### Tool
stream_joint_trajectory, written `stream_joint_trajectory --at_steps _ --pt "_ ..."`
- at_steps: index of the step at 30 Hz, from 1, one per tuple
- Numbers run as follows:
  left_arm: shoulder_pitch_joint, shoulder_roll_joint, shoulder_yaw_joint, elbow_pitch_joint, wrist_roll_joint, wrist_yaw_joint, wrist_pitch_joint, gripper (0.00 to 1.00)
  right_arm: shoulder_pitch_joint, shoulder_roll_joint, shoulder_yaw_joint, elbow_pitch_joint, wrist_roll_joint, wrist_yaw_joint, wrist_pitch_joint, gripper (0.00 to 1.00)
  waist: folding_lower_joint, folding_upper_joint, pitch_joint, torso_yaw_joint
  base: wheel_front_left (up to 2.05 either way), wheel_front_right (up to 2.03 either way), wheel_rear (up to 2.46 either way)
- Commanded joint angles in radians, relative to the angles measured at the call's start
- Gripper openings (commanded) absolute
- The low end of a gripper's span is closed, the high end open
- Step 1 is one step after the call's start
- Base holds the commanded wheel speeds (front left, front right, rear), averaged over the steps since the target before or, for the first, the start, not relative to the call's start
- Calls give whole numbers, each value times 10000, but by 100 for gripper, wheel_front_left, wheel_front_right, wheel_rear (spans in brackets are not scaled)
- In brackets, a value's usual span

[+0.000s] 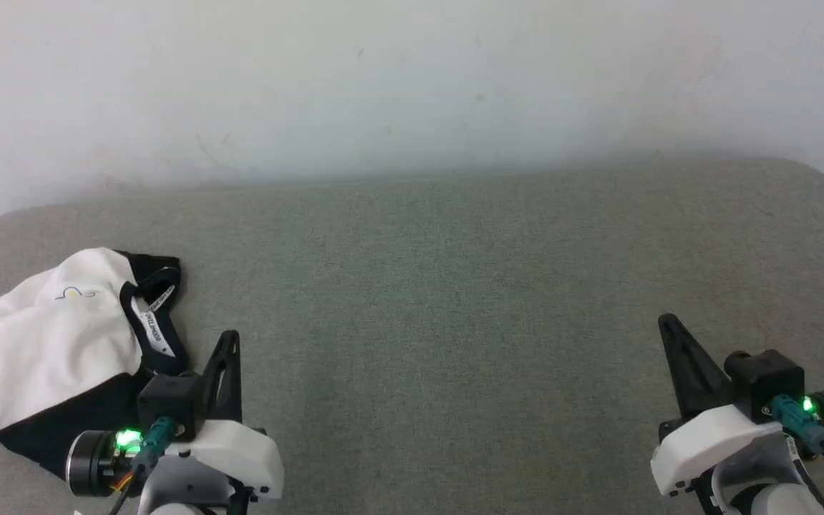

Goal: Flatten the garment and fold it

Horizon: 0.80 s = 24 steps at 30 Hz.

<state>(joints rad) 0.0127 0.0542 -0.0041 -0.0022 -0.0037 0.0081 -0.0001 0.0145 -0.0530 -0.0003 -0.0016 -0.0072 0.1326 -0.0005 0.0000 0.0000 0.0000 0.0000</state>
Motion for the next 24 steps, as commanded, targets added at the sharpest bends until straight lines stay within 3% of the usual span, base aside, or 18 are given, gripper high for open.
stream_joint_trajectory --at_steps 1,24 --pt "-127 -40 41 22 37 -81 1 0 -145 28 3 16 72 -19 5 0 0 0 0 0 0 0 0" --pt "-127 -40 41 22 37 -81 1 0 -145 28 3 16 72 -19 5 0 0 0 0 0 0 0 0"
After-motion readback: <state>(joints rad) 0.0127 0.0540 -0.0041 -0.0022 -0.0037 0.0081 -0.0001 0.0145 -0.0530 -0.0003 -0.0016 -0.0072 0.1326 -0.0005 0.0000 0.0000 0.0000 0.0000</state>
